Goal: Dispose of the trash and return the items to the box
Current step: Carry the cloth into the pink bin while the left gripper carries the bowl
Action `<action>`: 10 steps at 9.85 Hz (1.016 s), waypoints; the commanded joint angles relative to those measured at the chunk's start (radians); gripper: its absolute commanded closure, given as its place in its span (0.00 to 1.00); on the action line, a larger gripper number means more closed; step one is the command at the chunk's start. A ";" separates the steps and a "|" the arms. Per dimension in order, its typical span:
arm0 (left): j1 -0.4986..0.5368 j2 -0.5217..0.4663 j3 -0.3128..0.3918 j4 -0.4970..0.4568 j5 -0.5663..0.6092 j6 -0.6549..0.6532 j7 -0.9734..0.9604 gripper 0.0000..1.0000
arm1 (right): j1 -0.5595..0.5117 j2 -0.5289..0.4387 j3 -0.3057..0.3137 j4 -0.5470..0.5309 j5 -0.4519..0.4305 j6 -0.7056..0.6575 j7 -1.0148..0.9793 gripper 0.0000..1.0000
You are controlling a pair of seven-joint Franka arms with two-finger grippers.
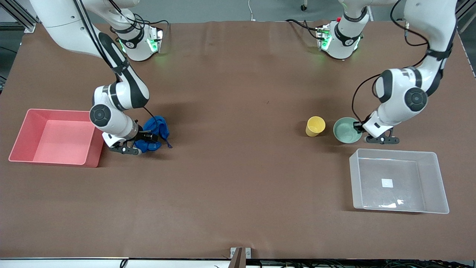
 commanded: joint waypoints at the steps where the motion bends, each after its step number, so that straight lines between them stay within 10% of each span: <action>1: 0.007 -0.059 0.000 0.119 0.017 -0.184 0.009 0.97 | -0.006 -0.018 0.003 -0.023 0.005 -0.019 0.022 0.81; 2: 0.010 -0.022 0.001 0.233 0.015 -0.254 0.009 0.97 | -0.011 -0.022 0.001 -0.018 0.005 -0.053 0.025 0.98; 4: 0.010 0.138 0.021 0.467 0.008 -0.270 0.008 0.97 | -0.012 -0.031 0.003 0.012 0.005 -0.088 0.033 0.99; 7: 0.013 0.362 0.078 0.728 -0.030 -0.272 0.064 0.99 | -0.015 -0.033 0.000 0.411 0.005 -0.686 0.088 0.99; 10: 0.016 0.506 0.158 0.844 -0.211 -0.280 0.256 1.00 | -0.110 -0.044 -0.046 0.673 -0.014 -0.945 -0.056 0.99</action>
